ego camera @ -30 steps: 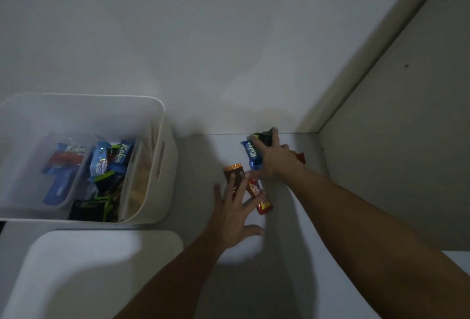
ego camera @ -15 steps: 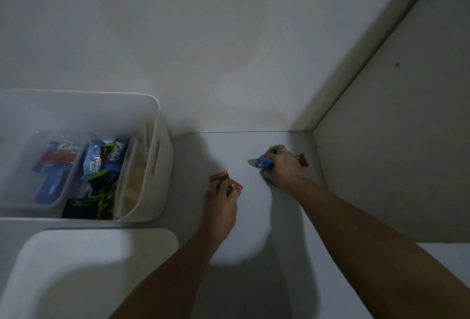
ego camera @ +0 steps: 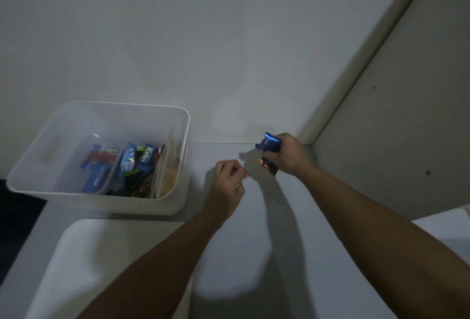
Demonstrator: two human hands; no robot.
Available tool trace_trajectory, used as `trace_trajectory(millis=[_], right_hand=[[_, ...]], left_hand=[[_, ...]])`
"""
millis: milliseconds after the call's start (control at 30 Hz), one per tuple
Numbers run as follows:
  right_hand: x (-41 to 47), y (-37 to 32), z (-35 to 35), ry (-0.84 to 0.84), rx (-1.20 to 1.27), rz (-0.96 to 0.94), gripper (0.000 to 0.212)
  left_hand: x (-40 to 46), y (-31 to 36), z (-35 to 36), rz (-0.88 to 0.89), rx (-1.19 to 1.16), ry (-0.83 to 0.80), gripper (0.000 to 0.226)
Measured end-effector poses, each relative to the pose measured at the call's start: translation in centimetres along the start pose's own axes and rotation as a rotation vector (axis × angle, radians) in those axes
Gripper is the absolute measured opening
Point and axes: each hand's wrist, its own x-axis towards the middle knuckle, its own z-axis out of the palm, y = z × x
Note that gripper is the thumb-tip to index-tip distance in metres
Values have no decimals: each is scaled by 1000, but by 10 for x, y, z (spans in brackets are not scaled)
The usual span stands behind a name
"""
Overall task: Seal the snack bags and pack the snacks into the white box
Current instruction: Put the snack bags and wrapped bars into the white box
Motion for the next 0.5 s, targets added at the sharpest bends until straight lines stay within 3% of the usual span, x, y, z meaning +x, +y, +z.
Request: trace_trajectory(millis=[167, 267, 333, 500], right_hand=[[-11, -68, -23, 32, 96, -47, 19], [-18, -112, -27, -6, 170, -94, 15], [-22, -141, -24, -53, 222, -97, 27], [-30, -202, 6, -120, 257, -147, 33]], left_hand=[[30, 13, -58, 1, -2, 129, 37], [38, 13, -100, -25, 32, 197, 36], [38, 8, -126, -67, 60, 221, 33], [23, -9, -188, -264, 50, 244, 34]])
